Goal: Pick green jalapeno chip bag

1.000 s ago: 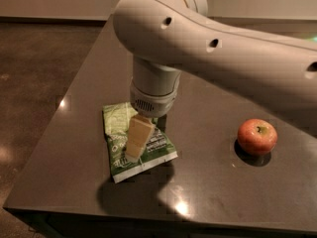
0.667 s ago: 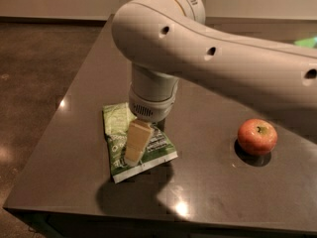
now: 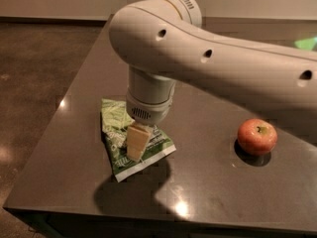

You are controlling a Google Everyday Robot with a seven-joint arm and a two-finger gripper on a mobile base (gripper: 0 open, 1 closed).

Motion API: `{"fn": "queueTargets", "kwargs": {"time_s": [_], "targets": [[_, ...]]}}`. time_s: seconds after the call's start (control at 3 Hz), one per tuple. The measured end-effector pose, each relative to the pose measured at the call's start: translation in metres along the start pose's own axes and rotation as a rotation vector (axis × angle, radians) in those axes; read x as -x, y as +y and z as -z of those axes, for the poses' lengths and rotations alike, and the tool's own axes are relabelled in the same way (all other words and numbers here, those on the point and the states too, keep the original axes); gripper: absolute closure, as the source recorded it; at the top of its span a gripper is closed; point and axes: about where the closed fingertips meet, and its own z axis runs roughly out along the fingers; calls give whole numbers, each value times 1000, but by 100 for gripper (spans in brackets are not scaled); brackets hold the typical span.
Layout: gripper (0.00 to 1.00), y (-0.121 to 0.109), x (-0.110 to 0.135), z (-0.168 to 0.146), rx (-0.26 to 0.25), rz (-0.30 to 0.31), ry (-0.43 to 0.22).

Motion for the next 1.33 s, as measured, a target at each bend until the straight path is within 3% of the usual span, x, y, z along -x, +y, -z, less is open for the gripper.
{"fn": "queueTargets", "kwargs": {"time_s": [0.67, 1.0, 1.33], "targets": [[88, 1, 3, 19, 13, 26, -16], [100, 2, 6, 49, 13, 52, -63], [100, 3, 4, 88, 20, 85, -129]]}}
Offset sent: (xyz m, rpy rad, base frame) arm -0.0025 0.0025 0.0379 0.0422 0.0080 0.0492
